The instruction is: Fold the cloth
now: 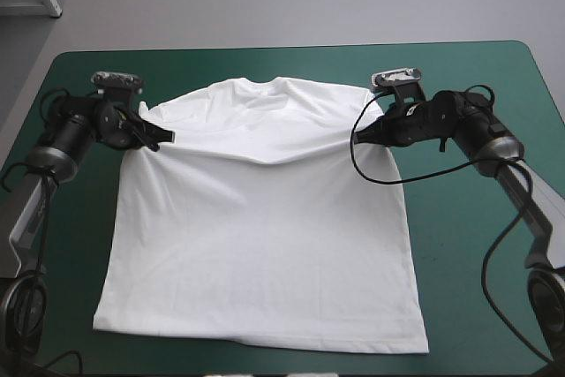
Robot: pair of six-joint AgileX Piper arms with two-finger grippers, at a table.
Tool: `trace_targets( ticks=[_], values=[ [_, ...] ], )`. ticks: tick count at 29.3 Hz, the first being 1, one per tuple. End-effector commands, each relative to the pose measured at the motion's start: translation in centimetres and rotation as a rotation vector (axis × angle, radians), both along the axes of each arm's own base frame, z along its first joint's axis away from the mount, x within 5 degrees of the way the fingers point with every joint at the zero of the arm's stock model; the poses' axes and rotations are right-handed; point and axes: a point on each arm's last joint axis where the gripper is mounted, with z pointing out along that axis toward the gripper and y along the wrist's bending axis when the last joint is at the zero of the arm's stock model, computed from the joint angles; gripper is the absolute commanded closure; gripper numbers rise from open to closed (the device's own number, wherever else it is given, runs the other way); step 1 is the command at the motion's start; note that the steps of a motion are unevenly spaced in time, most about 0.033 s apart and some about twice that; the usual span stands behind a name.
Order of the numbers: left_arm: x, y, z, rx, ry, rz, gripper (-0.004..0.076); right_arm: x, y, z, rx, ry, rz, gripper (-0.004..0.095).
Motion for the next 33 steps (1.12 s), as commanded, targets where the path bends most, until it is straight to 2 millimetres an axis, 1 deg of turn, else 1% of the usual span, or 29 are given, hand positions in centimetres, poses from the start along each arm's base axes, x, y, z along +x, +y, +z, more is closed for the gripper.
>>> trace_targets(
  ticks=[1, 4, 7, 10, 11, 14, 16, 18, 20, 22, 24, 27, 31, 32, 33],
  values=[
    [-1.4, 0.2, 8.4, 0.002, -0.207, -0.018, 0.0703, -2.0, -0.8, 7.8, 0.040, -0.259, -0.008, 0.0925],
    [-2.3, 0.2, 13.0, 0.000, -0.323, -0.030, 0.0703, -3.5, -1.2, 12.2, 0.050, -0.378, -0.002, 0.0925],
    [-3.6, 0.0, 17.6, -0.015, -0.436, -0.057, 0.0703, -4.7, -1.4, 16.2, 0.067, -0.463, 0.008, 0.0925],
    [-5.2, -0.2, 21.1, -0.037, -0.527, -0.084, 0.0703, -5.9, -1.7, 19.9, 0.089, -0.561, 0.015, 0.0925],
    [-5.7, -0.1, 22.2, -0.036, -0.561, -0.086, 0.0703, -6.3, -1.8, 21.0, 0.096, -0.593, 0.015, 0.0925],
    [-7.2, 0.0, 24.8, -0.034, -0.645, -0.089, 0.0703, -7.5, -2.1, 23.7, 0.116, -0.681, 0.015, 0.0925],
    [-7.8, 0.1, 25.8, -0.029, -0.683, -0.089, 0.0703, -7.8, -2.2, 24.6, 0.116, -0.715, 0.012, 0.0925],
    [-8.2, 0.1, 26.4, -0.030, -0.708, -0.088, 0.0703, -8.1, -2.3, 25.4, 0.120, -0.744, 0.011, 0.0925],
    [-8.3, 0.1, 26.5, -0.026, -0.716, -0.091, 0.0703, -7.9, -2.2, 25.7, 0.124, -0.758, 0.008, 0.0925],
    [-7.8, 0.1, 26.3, -0.026, -0.715, -0.091, 0.0703, -7.4, -2.1, 25.6, 0.126, -0.769, 0.004, 0.0925],
    [-7.0, 0.0, 26.1, -0.026, -0.728, -0.091, 0.0703, -6.5, -2.0, 25.4, 0.127, -0.789, -0.008, 0.0925],
    [-4.9, -0.1, 25.7, -0.029, -0.784, -0.090, 0.0703, -4.7, -1.9, 25.4, 0.148, -0.873, -0.042, 0.0926],
    [-1.2, -0.4, 24.3, -0.032, -0.829, -0.089, 0.0703, -1.9, -1.6, 25.3, 0.191, -1.008, -0.103, 0.0925],
    [-0.4, -0.5, 24.0, -0.033, -0.840, -0.088, 0.0703, -1.5, -1.6, 25.5, 0.201, -1.040, -0.114, 0.0925],
    [0.6, -0.5, 23.8, -0.033, -0.858, -0.088, 0.0703, -0.6, -1.4, 25.7, 0.209, -1.068, -0.122, 0.0925]
  ],
)
